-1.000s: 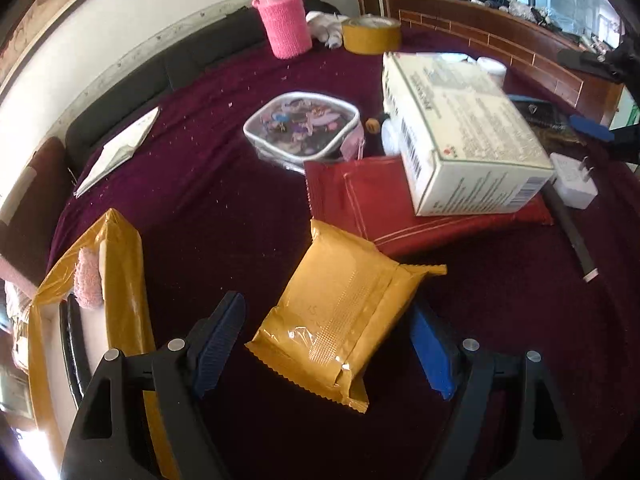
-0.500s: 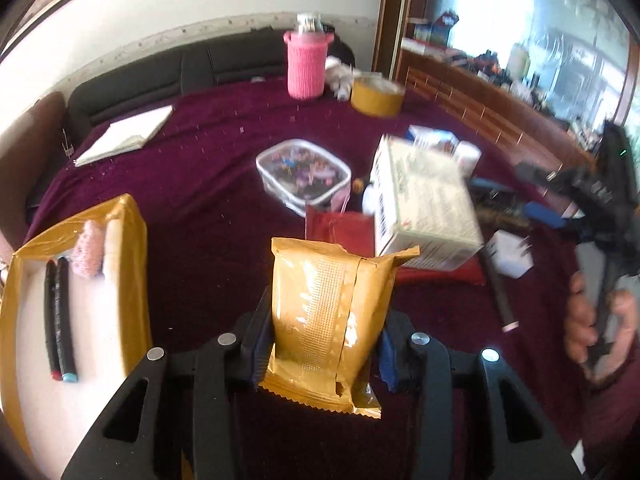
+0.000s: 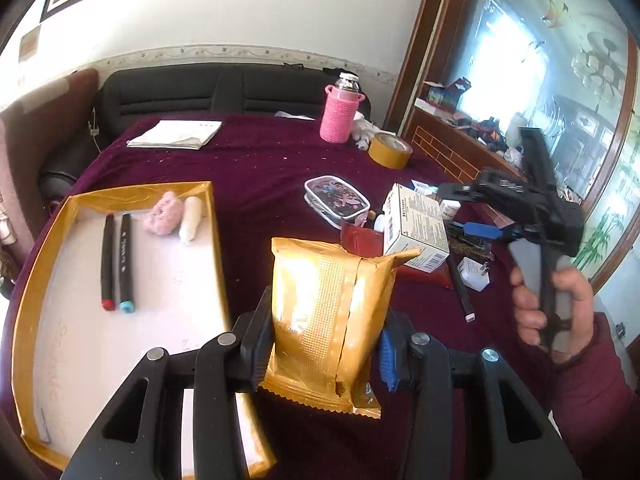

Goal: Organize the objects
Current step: 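Lower envelope and box into the tray and open both grippers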

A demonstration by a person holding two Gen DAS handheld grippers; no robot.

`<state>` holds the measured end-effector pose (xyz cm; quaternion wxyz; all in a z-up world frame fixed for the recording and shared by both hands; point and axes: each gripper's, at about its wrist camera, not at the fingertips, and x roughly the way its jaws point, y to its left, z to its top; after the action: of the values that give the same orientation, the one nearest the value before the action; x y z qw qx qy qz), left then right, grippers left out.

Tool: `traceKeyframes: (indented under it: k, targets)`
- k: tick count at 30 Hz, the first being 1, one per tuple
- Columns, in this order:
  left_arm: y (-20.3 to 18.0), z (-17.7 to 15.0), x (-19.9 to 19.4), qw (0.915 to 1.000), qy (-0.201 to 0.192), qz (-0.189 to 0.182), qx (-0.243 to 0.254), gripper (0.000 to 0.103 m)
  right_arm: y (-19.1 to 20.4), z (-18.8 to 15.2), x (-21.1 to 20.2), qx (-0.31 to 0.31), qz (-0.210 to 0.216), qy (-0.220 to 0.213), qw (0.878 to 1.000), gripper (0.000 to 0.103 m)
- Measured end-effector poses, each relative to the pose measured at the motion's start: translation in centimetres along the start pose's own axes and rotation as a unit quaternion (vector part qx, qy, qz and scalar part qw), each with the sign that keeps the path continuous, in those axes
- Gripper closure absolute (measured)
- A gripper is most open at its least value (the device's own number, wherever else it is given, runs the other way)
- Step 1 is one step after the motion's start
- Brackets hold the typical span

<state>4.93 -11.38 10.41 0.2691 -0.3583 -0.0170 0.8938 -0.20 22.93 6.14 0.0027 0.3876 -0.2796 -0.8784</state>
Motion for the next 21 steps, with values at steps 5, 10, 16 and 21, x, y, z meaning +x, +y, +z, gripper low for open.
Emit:
traceKeyframes:
  k: [5,10,16,21]
  targets:
    - [3.0,-1.2,-1.5,0.9995,-0.013,0.006,-0.029,0.065,2.6,-0.2,3.3,-0.008,-0.054,0.035,0.998,0.0]
    - [6.7,-2.4,-2.3,0.9972,-0.017,0.012,-0.072,0.065,5.0,-1.0,5.1,-0.048,-0.124,0.031,0.991,0.008]
    - [11.6,-2.3,-4.2,0.9924,-0.022,0.057,-0.107,0.065,5.6,-1.6,4.4,-0.07,-0.126,0.049,0.988,0.032]
    - [15.7,-0.8,-3.5,0.986,0.005,0.126,-0.109,0.065,8.0,-1.6,1.3,-0.079,-0.047,0.04,0.995,0.031]
